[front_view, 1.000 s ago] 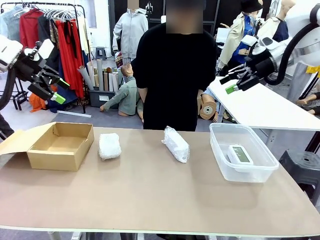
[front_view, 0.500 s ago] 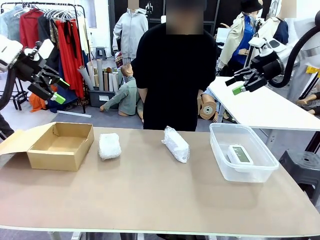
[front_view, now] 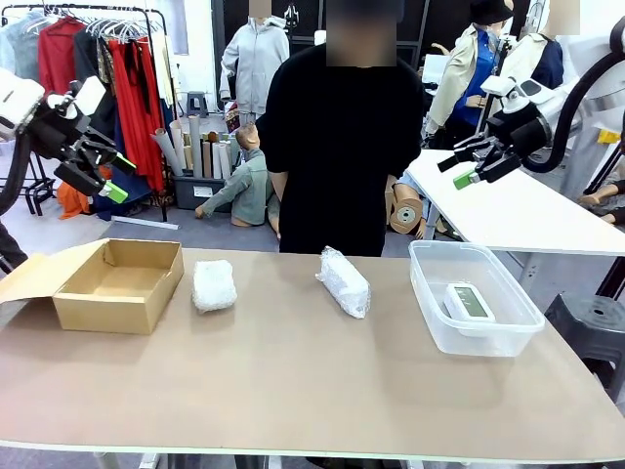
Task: Separate and place wrapped and unwrapped clocks.
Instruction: Pick up the Digital clock indicated by the person.
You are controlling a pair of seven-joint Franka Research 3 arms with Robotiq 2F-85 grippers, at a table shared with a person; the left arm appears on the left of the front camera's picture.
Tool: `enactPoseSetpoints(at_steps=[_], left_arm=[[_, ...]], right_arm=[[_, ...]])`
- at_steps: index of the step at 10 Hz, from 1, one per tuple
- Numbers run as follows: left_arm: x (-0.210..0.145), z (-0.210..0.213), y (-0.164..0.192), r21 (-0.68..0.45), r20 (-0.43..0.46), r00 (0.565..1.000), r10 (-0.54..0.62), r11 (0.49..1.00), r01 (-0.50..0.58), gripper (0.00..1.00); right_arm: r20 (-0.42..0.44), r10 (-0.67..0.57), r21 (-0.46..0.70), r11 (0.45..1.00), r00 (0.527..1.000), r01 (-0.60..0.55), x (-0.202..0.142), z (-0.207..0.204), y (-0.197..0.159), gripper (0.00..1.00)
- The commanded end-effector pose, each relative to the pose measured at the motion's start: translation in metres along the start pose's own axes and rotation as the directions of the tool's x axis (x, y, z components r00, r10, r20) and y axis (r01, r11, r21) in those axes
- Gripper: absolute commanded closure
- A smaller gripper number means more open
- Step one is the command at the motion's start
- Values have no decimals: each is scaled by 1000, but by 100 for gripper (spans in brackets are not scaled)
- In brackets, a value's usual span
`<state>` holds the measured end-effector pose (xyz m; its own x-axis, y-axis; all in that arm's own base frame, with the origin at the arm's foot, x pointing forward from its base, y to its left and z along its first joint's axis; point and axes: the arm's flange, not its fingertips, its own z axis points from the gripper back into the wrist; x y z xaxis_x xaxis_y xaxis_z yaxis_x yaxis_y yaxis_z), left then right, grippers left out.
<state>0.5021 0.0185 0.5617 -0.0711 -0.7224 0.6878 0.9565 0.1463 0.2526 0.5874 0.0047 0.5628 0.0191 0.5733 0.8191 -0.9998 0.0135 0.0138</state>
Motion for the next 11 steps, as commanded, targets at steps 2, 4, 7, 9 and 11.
enactPoseSetpoints(at_steps=[2,4,7,9,11], left_arm=[[0,0,0,1,3,1000,0,1000,0,0],[0,0,0,1,3,1000,0,1000,0,0],[0,0,0,1,3,1000,0,1000,0,0],[0,0,0,1,3,1000,0,1000,0,0],[0,0,0,1,3,1000,0,1000,0,0]], right_arm=[[0,0,0,1000,1000,0,0,0,0,0],[0,0,0,1000,1000,0,0,0,0,0],[0,0,0,1000,1000,0,0,0,0,0],[0,0,0,1000,1000,0,0,0,0,0],[0,0,0,1000,1000,0,0,0,0,0]])
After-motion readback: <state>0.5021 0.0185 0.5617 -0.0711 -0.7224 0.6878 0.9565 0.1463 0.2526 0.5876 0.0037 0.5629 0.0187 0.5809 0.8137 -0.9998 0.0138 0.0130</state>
